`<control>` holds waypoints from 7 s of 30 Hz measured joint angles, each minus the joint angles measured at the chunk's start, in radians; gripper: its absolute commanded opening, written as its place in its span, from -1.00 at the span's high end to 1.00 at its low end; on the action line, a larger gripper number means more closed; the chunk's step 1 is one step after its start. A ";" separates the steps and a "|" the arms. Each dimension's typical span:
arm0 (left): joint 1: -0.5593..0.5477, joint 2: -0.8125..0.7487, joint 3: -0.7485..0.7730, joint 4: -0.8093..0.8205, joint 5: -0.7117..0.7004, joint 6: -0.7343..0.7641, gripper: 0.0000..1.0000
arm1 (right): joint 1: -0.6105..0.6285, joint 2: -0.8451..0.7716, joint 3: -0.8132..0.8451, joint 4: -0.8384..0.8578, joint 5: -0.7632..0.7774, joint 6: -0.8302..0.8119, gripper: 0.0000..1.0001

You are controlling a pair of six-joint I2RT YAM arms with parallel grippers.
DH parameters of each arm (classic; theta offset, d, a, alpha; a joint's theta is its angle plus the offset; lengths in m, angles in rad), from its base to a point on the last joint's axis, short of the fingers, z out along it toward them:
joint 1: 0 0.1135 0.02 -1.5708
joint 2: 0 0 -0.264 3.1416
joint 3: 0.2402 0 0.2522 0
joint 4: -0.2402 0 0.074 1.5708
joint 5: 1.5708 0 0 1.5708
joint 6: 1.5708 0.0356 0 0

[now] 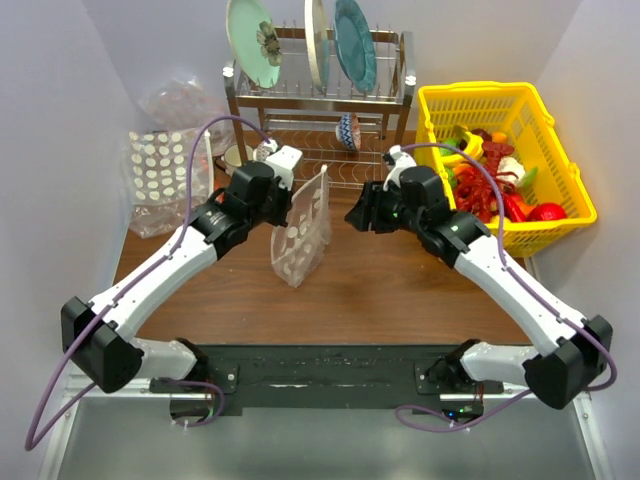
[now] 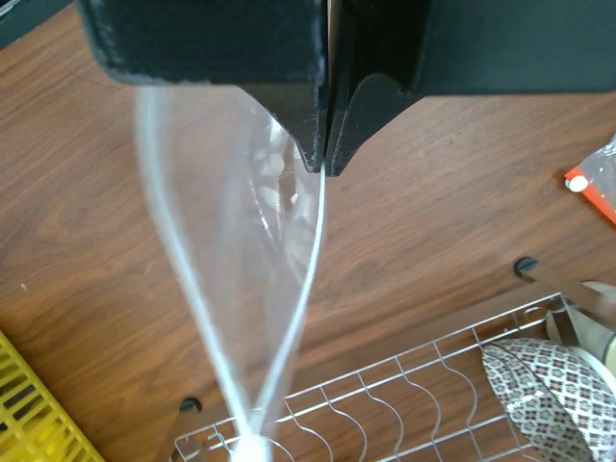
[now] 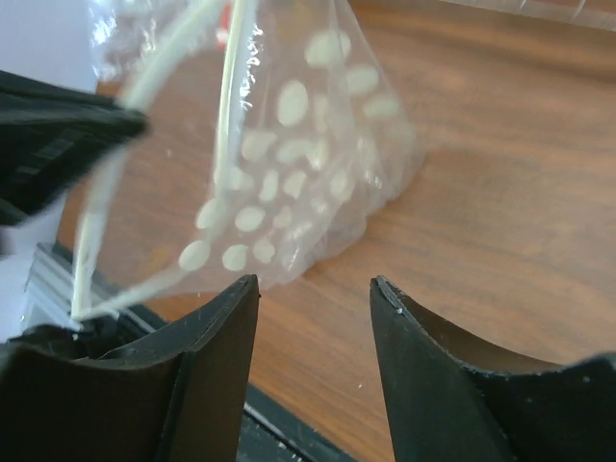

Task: Place the food in the zip-top bag and seal the zipper
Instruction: Open the zipper of the food storage bag at the center of the board, then adjust the fake lobster in the bin, then adjust the fake fruit in the bin.

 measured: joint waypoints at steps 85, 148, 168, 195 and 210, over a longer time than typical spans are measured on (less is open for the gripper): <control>-0.018 0.005 -0.142 0.194 0.097 0.032 1.00 | -0.758 0.484 0.334 -0.051 0.403 -0.085 0.37; -0.018 -0.039 -0.156 0.193 0.074 0.035 1.00 | -0.841 0.363 0.319 -0.061 0.259 -0.019 0.52; -0.018 -0.039 -0.156 0.193 0.074 0.035 1.00 | -0.838 0.184 0.312 -0.024 0.156 -0.018 0.92; -0.018 -0.039 -0.156 0.193 0.071 0.036 1.00 | -0.838 0.199 0.307 -0.035 0.088 -0.020 0.11; -0.018 -0.036 -0.156 0.193 0.071 0.036 1.00 | -0.838 0.191 0.266 -0.027 0.088 -0.016 -0.25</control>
